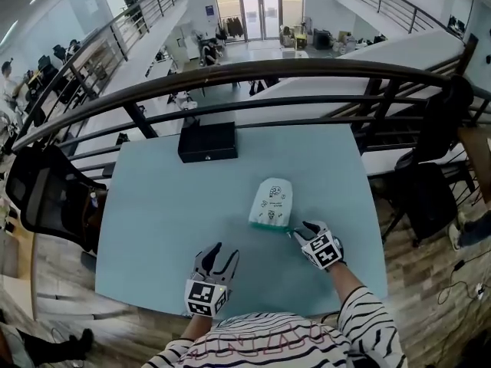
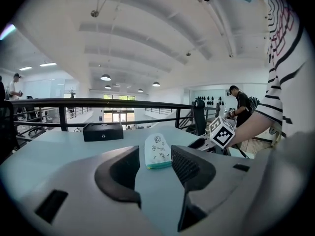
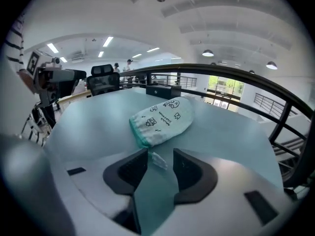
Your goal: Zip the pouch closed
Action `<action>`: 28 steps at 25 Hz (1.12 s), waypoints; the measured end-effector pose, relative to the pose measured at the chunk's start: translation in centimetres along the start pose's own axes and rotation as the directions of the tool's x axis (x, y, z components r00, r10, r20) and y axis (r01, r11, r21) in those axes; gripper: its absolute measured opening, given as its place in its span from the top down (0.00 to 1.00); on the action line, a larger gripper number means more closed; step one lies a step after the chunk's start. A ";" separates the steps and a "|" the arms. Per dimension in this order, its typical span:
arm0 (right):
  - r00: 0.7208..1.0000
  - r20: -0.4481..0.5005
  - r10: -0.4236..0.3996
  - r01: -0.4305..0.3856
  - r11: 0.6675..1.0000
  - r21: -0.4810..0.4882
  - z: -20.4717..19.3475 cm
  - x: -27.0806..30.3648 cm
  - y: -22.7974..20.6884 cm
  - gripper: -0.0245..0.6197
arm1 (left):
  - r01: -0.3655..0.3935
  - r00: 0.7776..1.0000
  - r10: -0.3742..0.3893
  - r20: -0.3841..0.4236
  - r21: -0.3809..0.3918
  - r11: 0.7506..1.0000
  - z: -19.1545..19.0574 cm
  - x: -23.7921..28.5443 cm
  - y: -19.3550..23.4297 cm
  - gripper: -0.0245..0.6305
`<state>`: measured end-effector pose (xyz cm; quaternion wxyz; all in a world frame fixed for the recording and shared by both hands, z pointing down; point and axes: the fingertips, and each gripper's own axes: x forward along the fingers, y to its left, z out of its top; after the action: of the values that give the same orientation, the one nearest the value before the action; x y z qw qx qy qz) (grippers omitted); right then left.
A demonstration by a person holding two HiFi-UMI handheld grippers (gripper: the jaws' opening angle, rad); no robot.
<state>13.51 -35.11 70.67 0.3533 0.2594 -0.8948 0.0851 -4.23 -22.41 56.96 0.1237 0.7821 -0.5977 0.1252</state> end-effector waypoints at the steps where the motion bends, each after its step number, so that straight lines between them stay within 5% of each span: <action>1: 1.000 -0.008 0.027 -0.027 0.999 -0.019 -0.2 0.2 0.2 0.72 | -0.005 1.000 0.005 -0.004 -0.007 1.000 -0.1 -0.1 0.0 0.69; 7: 0.994 -0.057 0.089 -0.095 0.991 -0.098 -0.9 1.6 0.6 0.72 | -0.023 0.999 0.022 -0.028 -0.035 0.999 -1.1 -0.5 0.2 0.69; 12: 0.988 -0.085 0.131 -0.135 0.990 -0.046 -1.6 2.2 1.1 0.72 | -0.030 0.998 0.028 -0.047 -0.057 0.998 -1.6 -1.1 0.6 0.69; 16: 0.986 -0.089 0.142 -0.147 0.988 -0.051 -1.6 2.3 1.3 0.82 | -0.031 0.998 0.027 -0.054 -0.063 0.998 -1.9 -0.8 0.7 0.69; 18: 0.987 -0.074 0.143 -0.146 0.989 -0.032 -1.5 2.2 1.6 0.89 | -0.026 0.998 0.023 -0.053 -0.062 0.998 -1.9 -0.5 0.6 0.69; 28: 0.983 0.085 0.165 -0.175 0.976 0.127 3.6 0.4 5.0 0.90 | 0.039 0.998 -0.042 -0.053 -0.057 0.998 -1.9 0.3 0.7 0.69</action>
<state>8.55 -32.18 68.43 0.2929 0.2082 -0.9184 0.1653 -4.91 -22.21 58.88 0.1641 0.7865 -0.5816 0.1271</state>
